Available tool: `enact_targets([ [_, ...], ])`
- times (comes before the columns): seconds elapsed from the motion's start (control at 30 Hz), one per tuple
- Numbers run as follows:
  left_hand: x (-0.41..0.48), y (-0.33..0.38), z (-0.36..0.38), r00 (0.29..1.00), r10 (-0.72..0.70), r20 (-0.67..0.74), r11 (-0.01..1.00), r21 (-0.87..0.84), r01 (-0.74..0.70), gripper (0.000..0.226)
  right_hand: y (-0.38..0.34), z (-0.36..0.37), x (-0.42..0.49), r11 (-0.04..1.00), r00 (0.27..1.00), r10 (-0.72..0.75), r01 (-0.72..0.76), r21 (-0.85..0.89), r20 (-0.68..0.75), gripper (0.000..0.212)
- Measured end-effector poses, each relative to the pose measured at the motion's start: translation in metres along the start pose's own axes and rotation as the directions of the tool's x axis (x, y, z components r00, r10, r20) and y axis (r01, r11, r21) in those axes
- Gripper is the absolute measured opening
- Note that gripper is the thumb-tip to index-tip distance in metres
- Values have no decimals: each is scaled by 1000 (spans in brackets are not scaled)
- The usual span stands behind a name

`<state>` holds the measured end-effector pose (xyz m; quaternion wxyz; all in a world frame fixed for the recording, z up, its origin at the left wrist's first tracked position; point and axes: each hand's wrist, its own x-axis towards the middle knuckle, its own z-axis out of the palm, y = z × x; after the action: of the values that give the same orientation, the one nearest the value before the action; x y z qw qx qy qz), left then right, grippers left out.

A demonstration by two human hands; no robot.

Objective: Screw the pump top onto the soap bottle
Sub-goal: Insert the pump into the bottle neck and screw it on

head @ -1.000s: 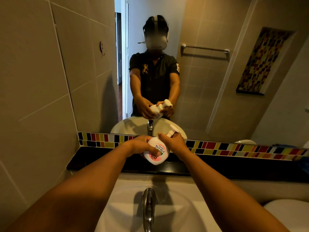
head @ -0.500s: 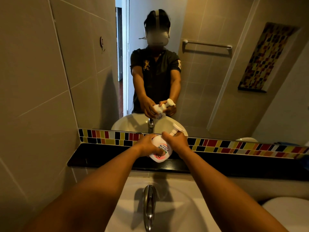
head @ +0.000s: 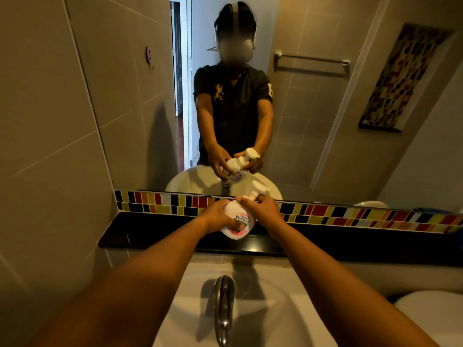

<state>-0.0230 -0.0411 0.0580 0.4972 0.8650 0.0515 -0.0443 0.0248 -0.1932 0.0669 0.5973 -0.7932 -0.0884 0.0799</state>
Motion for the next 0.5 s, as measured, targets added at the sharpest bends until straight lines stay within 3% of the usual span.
enact_targets([
  [0.07,2,-5,-2,1000,-14,-4,999,-44,13,65,3,-4,-1,1000,999,-1,0,22,51,29],
  [0.2,8,-12,-6,999,-45,-13,985,-165,43,64,24,-12,4,998,991,42,-48,39,126,39],
  [0.33,18,-18,-8,999,-50,0,977,-207,49,56,49,-15,10,996,976,65,-76,44,209,26],
  [0.5,31,-29,-2,998,-67,-19,977,-205,62,67,64,-12,18,995,960,80,-94,38,269,43],
])
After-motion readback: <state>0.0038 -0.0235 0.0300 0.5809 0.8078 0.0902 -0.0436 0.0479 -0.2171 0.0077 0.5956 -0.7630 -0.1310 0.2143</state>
